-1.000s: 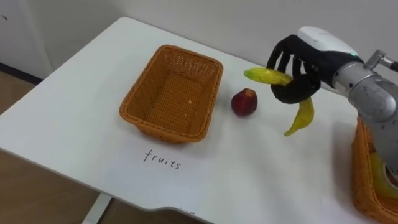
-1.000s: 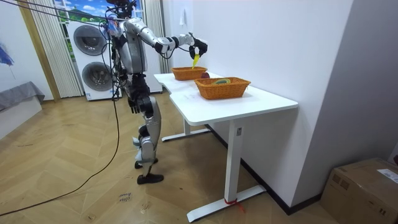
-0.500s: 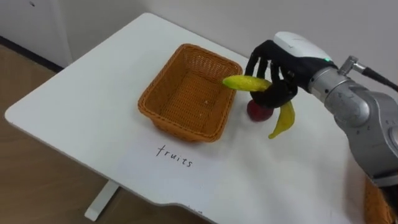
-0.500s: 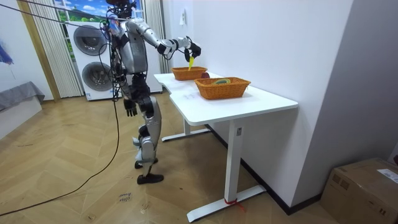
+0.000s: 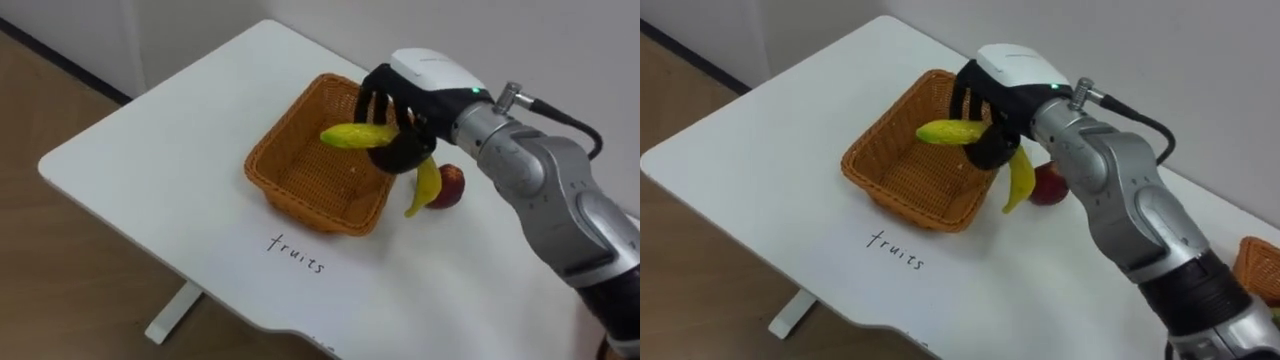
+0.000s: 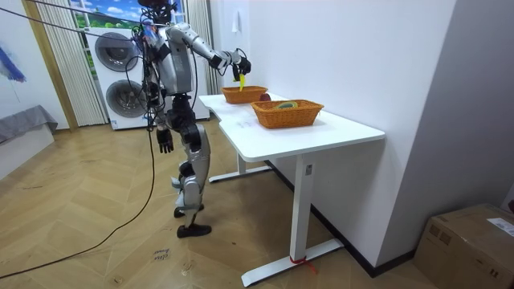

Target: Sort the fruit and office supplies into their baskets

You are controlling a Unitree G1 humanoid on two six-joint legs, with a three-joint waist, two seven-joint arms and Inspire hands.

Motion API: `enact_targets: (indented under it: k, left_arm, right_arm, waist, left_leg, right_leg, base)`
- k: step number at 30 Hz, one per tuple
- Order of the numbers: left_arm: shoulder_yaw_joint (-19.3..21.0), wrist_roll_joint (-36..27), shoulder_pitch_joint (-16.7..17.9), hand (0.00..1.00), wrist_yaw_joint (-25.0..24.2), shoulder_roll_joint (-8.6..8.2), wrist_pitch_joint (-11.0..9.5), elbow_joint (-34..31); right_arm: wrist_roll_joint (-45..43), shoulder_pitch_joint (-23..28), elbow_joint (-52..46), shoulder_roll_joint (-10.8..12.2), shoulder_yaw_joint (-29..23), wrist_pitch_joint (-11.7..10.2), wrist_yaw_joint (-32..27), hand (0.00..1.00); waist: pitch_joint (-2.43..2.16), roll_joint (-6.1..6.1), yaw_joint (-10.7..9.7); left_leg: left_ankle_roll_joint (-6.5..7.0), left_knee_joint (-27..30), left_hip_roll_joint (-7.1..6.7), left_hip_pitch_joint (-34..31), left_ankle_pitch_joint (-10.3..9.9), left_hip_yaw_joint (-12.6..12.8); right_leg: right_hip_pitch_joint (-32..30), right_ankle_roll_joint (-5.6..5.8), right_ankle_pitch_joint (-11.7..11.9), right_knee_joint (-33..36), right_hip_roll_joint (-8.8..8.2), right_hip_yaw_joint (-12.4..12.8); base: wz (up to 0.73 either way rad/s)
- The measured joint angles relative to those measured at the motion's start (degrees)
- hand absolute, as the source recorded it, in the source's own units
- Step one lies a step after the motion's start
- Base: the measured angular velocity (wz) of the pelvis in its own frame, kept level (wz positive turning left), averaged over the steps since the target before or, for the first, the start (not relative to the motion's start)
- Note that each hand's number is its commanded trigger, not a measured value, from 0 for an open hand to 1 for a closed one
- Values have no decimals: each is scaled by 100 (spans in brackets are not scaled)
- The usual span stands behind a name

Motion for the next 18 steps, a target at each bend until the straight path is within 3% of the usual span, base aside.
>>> enact_targets:
  k: [4,8,18]
  left_arm:
    - [-34,-2,8,0,0,4,6,2]
    - [-34,-3,26,0,-1,5,4,3]
    - [-34,-2,-31,0,-9,5,3,0]
  right_arm:
    - [0,0,187,79,1,-7,-140,100]
    - [10,-1,224,87,1,-64,-229,100]
    - [7,-20,572,204,5,-133,-634,100]
  waist:
    - [10,0,25]
    - [71,-19,64]
    - [83,-16,89]
  left_leg:
    - [1,9,-27,-4,3,-104]
    - [3,17,-36,-26,3,-138]
    - [4,20,-34,-14,3,-138]
  right_leg:
    - [39,20,-13,1,-15,-91]
    - [38,24,-15,2,-17,-100]
    - [35,24,-15,2,-16,-86]
  base:
    - [13]
    - [4]
    - [0]
